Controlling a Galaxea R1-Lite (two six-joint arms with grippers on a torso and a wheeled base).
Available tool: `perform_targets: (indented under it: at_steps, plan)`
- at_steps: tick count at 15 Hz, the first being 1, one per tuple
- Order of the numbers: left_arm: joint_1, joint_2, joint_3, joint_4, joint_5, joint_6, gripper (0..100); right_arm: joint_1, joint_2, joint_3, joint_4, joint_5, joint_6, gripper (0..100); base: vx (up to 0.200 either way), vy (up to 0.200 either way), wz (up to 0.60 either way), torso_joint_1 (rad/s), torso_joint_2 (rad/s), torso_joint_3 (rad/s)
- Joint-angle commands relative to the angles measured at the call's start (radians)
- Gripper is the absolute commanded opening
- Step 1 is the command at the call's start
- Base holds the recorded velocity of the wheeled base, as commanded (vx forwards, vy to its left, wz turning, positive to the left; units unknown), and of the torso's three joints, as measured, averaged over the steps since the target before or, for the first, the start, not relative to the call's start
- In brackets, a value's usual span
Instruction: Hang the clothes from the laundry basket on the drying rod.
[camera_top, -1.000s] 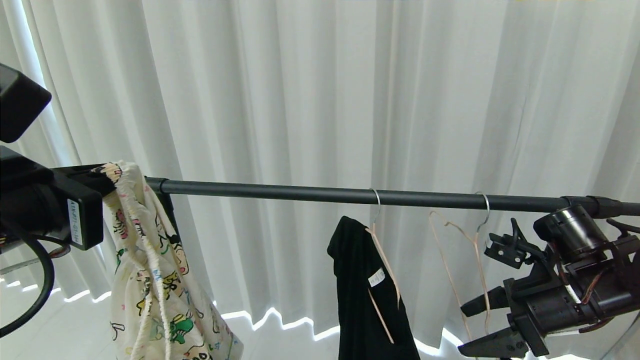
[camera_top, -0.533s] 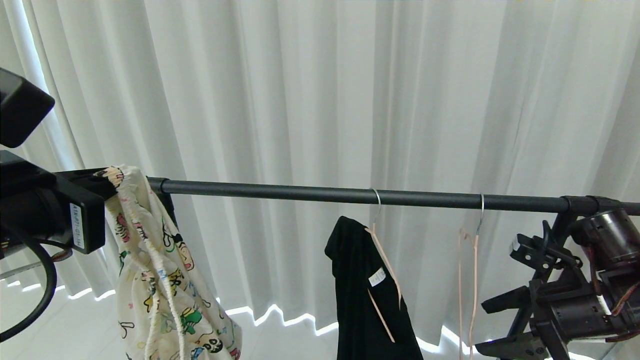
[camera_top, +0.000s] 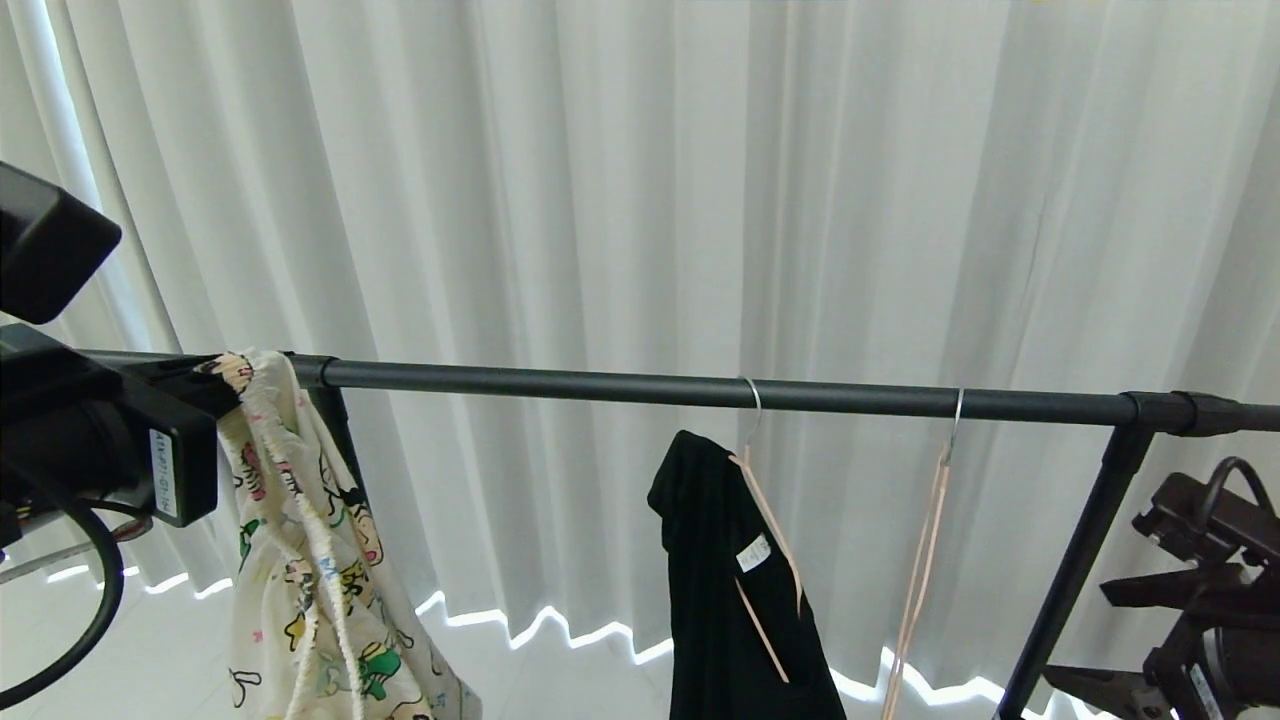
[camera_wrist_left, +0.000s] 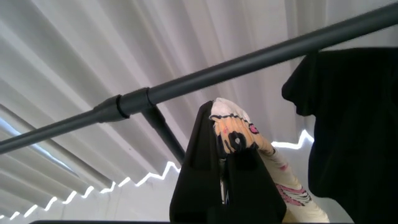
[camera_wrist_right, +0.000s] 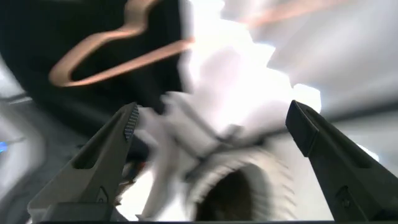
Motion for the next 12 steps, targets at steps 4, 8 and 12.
perform_targets:
  at_steps: [4, 8, 12]
  plan:
    - [0.062, 0.000, 0.063, -0.059, 0.001, 0.001, 0, 0.000, -0.174, 0.026, 0.001, -0.374, 0.026, 100, 0.000, 0.000, 0.00, 0.000, 0.00, 0.000]
    - [0.073, -0.002, 0.069, -0.059, 0.002, 0.001, 0, 0.000, -0.239, 0.039, 0.005, -0.399, 0.029, 100, -0.150, 0.000, 0.00, 0.005, 0.00, 0.002]
    - [0.073, 0.000, 0.069, -0.059, 0.002, 0.001, 0, 0.001, -0.242, 0.039, 0.015, -0.399, 0.026, 100, -0.200, 0.000, 0.00, -0.004, 0.00, 0.004]
